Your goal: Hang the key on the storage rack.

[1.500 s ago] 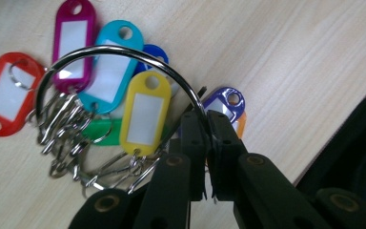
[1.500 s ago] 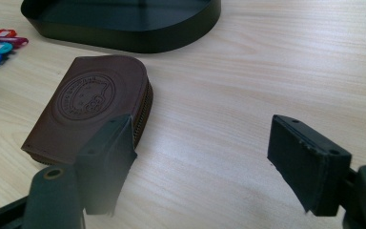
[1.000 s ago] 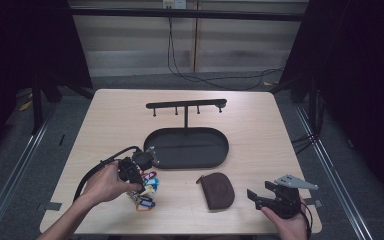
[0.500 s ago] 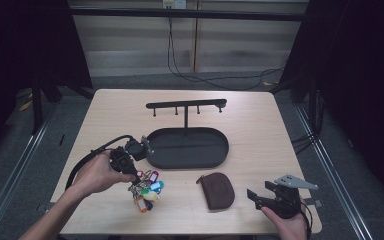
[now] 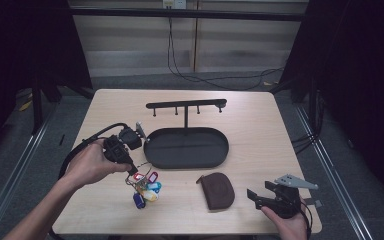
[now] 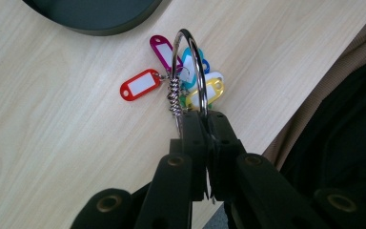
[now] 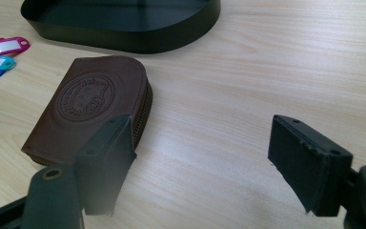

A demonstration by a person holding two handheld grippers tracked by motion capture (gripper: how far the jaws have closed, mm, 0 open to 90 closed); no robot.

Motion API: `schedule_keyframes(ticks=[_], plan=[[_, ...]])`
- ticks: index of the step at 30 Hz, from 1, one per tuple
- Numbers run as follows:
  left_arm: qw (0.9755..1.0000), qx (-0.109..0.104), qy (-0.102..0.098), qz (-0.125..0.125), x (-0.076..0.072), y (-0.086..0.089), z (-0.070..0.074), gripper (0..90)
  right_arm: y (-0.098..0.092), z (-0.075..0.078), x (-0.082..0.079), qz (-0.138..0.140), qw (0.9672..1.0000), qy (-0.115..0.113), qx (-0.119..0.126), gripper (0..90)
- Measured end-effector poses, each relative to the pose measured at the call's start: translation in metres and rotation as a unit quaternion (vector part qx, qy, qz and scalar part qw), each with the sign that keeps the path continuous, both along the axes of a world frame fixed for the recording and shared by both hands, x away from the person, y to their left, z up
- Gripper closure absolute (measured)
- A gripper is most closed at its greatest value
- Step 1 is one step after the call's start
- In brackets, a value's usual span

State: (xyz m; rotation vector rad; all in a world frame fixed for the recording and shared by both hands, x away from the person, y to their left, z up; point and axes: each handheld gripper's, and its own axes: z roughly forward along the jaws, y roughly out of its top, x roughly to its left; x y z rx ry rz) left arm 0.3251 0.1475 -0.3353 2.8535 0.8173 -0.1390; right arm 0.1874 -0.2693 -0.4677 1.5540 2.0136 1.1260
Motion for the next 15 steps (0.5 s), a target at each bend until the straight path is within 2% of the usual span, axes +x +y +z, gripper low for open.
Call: schedule_keyframes(ticks=[4,9,10,15], plan=[[0.9999,0.002,-0.005,-0.012,-0.002,-0.001,0.01,88.0,0.0,0.0,0.0,-0.002,1.0,0.0,0.001,23.4],[0.9999,-0.001,-0.011,-0.011,-0.001,-0.002,0.02,87.9,0.0,0.0,0.0,-0.001,1.0,0.0,0.0,23.3],[1.0,-0.003,-0.009,-0.003,-0.001,-0.002,0.021,87.8,0.0,0.0,0.0,-0.001,1.0,0.0,0.001,23.3],[1.0,0.004,-0.004,0.002,0.003,-0.003,0.024,87.9,0.0,0.0,0.0,0.001,1.0,0.0,0.0,23.1]])
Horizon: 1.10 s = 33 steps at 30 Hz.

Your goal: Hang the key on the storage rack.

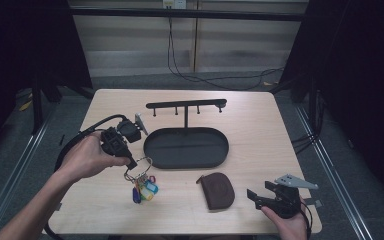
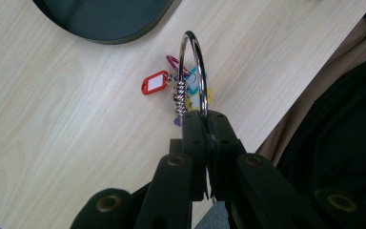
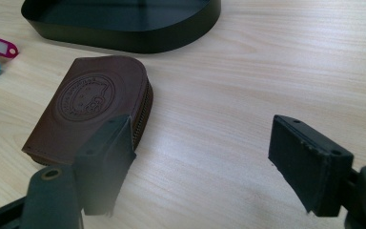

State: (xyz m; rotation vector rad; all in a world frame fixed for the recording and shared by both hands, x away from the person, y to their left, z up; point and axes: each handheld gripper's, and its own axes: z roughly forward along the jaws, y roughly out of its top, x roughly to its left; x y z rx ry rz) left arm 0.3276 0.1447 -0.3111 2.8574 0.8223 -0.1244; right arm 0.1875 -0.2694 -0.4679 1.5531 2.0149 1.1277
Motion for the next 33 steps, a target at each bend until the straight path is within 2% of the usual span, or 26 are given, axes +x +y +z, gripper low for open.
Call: schedule_keyframes(ticks=[2,8,18,26,33], plan=[[1.0,0.0,-0.008,0.004,0.001,-0.001,0.002,87.9,0.0,0.0,0.0,0.0,1.0,0.0,0.0,23.2],[1.0,0.003,0.003,-0.004,0.002,-0.003,0.007,87.9,0.0,0.0,0.0,0.0,1.0,0.001,0.001,23.0],[1.0,-0.001,-0.001,0.0,0.007,-0.004,0.021,88.0,0.0,0.0,0.0,0.001,1.0,0.002,0.001,22.9],[0.9999,-0.005,-0.003,-0.012,0.009,-0.008,0.031,88.0,0.0,0.0,0.0,0.002,1.0,0.002,-0.001,22.6],[0.9999,-0.007,-0.007,-0.008,0.011,-0.014,0.036,88.1,0.0,0.0,0.001,0.002,1.0,0.002,0.0,22.4]])
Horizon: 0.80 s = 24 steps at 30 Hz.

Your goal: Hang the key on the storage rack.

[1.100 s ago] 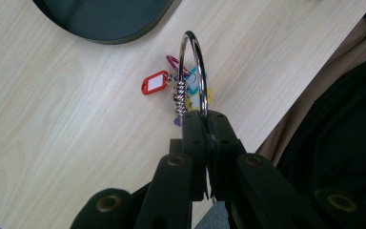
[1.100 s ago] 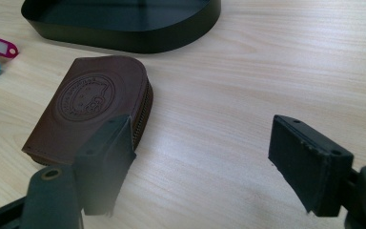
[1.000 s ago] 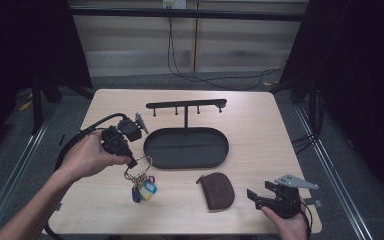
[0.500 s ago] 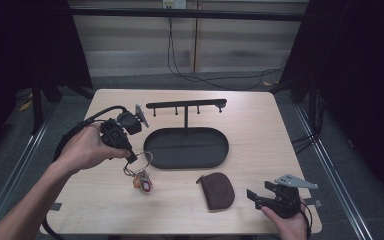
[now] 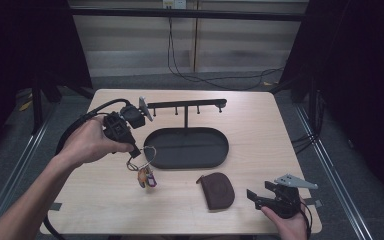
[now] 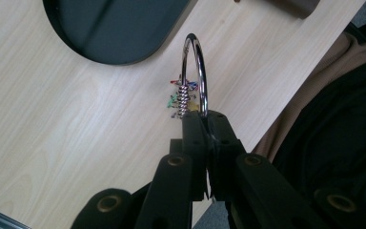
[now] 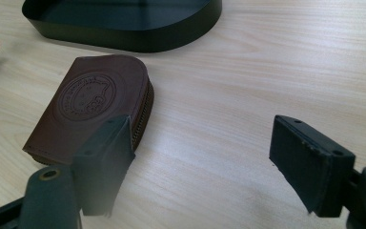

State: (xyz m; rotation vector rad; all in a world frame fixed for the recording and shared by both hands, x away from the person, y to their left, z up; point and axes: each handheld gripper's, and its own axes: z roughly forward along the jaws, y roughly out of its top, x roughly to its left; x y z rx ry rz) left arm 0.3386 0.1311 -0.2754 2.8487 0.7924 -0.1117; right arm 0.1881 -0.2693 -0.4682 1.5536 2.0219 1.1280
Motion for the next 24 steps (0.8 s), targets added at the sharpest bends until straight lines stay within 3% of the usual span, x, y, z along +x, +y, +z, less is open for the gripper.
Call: schedule_keyframes(ticks=[15,18,24], plan=[[0.9999,-0.013,0.0,0.008,0.019,0.001,0.016,88.1,0.0,0.0,0.0,0.002,1.0,-0.001,0.0,22.4],[0.9998,-0.018,-0.007,0.007,0.024,-0.001,0.017,88.1,0.0,0.0,0.0,0.0,1.0,0.002,0.001,22.4],[0.9998,-0.013,-0.001,0.011,0.035,-0.006,0.016,88.0,0.0,0.0,0.0,0.002,1.0,-0.002,0.0,22.4]])
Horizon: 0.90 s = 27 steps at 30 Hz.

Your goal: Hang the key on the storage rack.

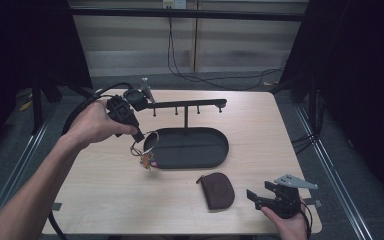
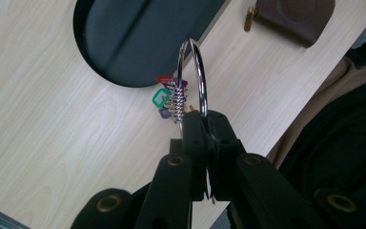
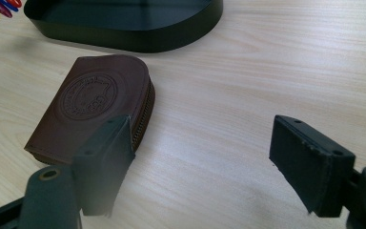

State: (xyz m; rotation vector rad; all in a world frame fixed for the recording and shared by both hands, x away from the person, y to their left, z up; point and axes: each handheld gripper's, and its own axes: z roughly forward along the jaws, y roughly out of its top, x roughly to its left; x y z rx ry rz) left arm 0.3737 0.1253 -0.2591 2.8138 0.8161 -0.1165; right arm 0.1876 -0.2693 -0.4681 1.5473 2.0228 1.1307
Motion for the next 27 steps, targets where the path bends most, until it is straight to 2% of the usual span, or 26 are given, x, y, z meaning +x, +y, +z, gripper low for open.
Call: schedule_keyframes(ticks=[10,14,18,20,23,27], plan=[[1.0,-0.005,0.001,0.003,0.012,-0.008,0.008,88.1,0.0,0.0,0.0,0.003,1.0,0.002,0.001,22.4],[1.0,0.006,-0.001,0.002,0.015,-0.013,0.008,88.1,0.0,0.0,0.0,0.003,1.0,0.002,0.001,22.4],[1.0,0.005,0.001,0.004,0.02,-0.015,0.009,88.1,0.0,0.0,0.0,0.005,1.0,0.003,0.001,22.4],[0.9999,0.015,0.002,0.005,0.023,-0.016,0.009,88.1,0.0,0.0,0.0,0.006,1.0,0.003,0.001,22.4],[0.9999,0.011,0.002,0.009,0.027,-0.017,0.01,88.1,0.0,0.0,0.0,0.007,1.0,0.003,0.002,22.4],[0.9998,0.021,-0.001,-0.005,0.033,-0.018,0.01,88.1,0.0,0.0,0.0,0.009,1.0,0.004,0.002,22.4]])
